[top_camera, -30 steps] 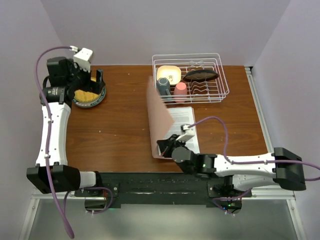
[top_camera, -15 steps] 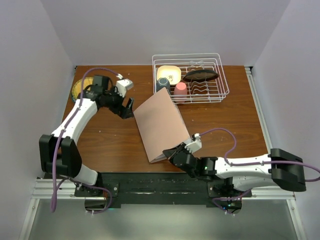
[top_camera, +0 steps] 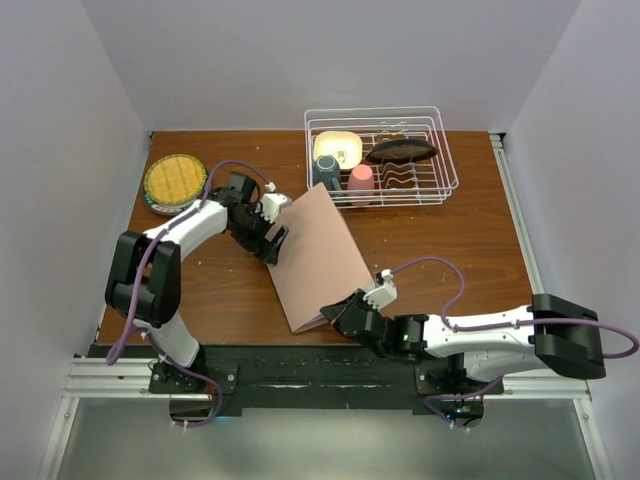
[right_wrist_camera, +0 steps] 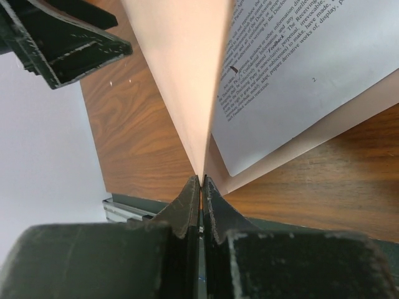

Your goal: Put the files into the folder

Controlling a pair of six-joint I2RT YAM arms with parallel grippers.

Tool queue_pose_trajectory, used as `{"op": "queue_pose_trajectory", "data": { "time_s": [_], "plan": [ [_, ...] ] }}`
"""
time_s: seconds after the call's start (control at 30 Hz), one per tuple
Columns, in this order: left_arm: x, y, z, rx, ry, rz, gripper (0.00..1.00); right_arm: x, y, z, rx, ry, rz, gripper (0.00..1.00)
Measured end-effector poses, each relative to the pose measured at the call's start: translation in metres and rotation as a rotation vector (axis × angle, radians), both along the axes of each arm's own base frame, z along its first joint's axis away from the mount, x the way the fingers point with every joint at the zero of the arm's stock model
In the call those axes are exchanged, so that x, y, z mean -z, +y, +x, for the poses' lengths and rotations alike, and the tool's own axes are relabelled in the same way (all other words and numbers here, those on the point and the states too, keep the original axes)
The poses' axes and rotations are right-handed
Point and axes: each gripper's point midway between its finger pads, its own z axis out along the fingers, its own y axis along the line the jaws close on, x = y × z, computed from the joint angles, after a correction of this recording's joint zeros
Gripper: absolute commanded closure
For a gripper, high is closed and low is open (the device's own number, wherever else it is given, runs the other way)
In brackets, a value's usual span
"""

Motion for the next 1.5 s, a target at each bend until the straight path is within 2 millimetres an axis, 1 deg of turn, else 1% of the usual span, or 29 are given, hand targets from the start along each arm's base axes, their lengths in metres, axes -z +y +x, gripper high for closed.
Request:
{"op": "queue_pose_trajectory", "data": {
  "time_s": [0.03,0.07,0.1,0.13,0.2,0.27,0.37,0.5,0.57,0.6,0.67,0.73,0.8,0.87,0.9,1.0,1.03,1.07,1.1,1.17,1.23,1.3,1.37,1.5],
  "plan": [
    [0.003,0.0,-0.001,0.002,0.008,0.008,0.0,0.0,0.0,0.0,-0.001,0.0,-0.001,0.98],
    [0.005,0.0,-0.002,0.004,0.014,0.015,0.0,0.0,-0.001,-0.001,-0.003,0.001,-0.003,0.88],
    [0.006,-0.001,-0.003,0.007,0.018,0.019,0.0,0.0,-0.001,-0.001,-0.004,0.001,-0.003,0.77],
    [0.007,-0.002,-0.005,0.011,0.021,0.021,0.0,0.0,-0.001,-0.002,-0.007,0.003,-0.004,0.56],
    [0.007,-0.004,-0.006,0.019,0.022,0.024,0.0,0.002,0.0,-0.003,-0.023,0.001,-0.02,0.44],
    [0.008,-0.007,-0.007,0.02,0.024,0.024,0.0,0.006,0.001,-0.006,-0.053,-0.003,-0.05,0.36],
    [0.013,-0.01,-0.006,0.018,0.04,0.028,0.0,0.005,0.005,-0.009,-0.098,-0.014,-0.079,0.31],
    [0.022,-0.012,-0.001,0.013,0.061,0.039,0.0,-0.004,0.009,-0.024,-0.197,-0.051,-0.139,0.34],
    [0.023,-0.011,-0.001,0.014,0.057,0.056,0.0,-0.018,0.009,-0.032,-0.247,-0.082,-0.168,0.35],
    [0.024,-0.011,-0.001,0.018,0.052,0.064,0.0,-0.028,0.008,-0.034,-0.263,-0.104,-0.169,0.35],
    [0.024,-0.01,0.0,0.023,0.043,0.081,0.0,-0.05,0.002,-0.033,-0.275,-0.159,-0.172,0.34],
    [0.025,-0.007,-0.002,0.028,0.025,0.097,0.0,-0.07,-0.008,-0.023,-0.249,-0.226,-0.203,0.29],
    [0.025,-0.001,-0.006,0.03,0.013,0.114,0.0,-0.089,-0.017,-0.004,-0.209,-0.311,-0.257,0.27],
    [0.025,0.003,-0.009,0.03,0.001,0.13,0.0,-0.1,-0.024,0.026,-0.155,-0.37,-0.316,0.24],
    [0.025,0.005,-0.01,0.028,-0.003,0.137,0.0,-0.102,-0.029,0.043,-0.121,-0.388,-0.345,0.23],
    [0.024,0.008,-0.01,0.022,-0.011,0.151,0.0,-0.085,-0.048,0.107,-0.025,-0.386,-0.499,0.21],
    [0.024,0.009,-0.009,0.021,-0.011,0.153,0.0,-0.074,-0.052,0.124,-0.013,-0.369,-0.558,0.2],
    [0.024,0.009,-0.009,0.021,-0.012,0.155,0.0,-0.057,-0.055,0.137,-0.018,-0.345,-0.628,0.2],
    [0.024,0.009,-0.009,0.019,-0.012,0.157,0.0,-0.043,-0.056,0.145,-0.032,-0.321,-0.684,0.2],
    [0.024,0.009,-0.008,0.019,-0.011,0.157,0.0,-0.015,-0.054,0.151,-0.078,-0.274,-0.763,0.2],
    [0.023,0.006,-0.002,0.018,-0.012,0.155,0.0,0.005,-0.055,0.15,-0.114,-0.235,-0.809,0.2],
    [0.022,0.002,0.005,0.014,-0.01,0.148,0.0,0.016,-0.06,0.148,-0.129,-0.212,-0.828,0.2],
    [0.022,-0.004,0.013,0.017,-0.01,0.133,0.0,0.02,-0.068,0.146,-0.125,-0.2,-0.832,0.2],
    [0.022,-0.019,0.023,0.033,0.005,0.095,0.0,0.029,-0.095,0.14,-0.093,-0.165,-0.835,0.2]
  ]
}}
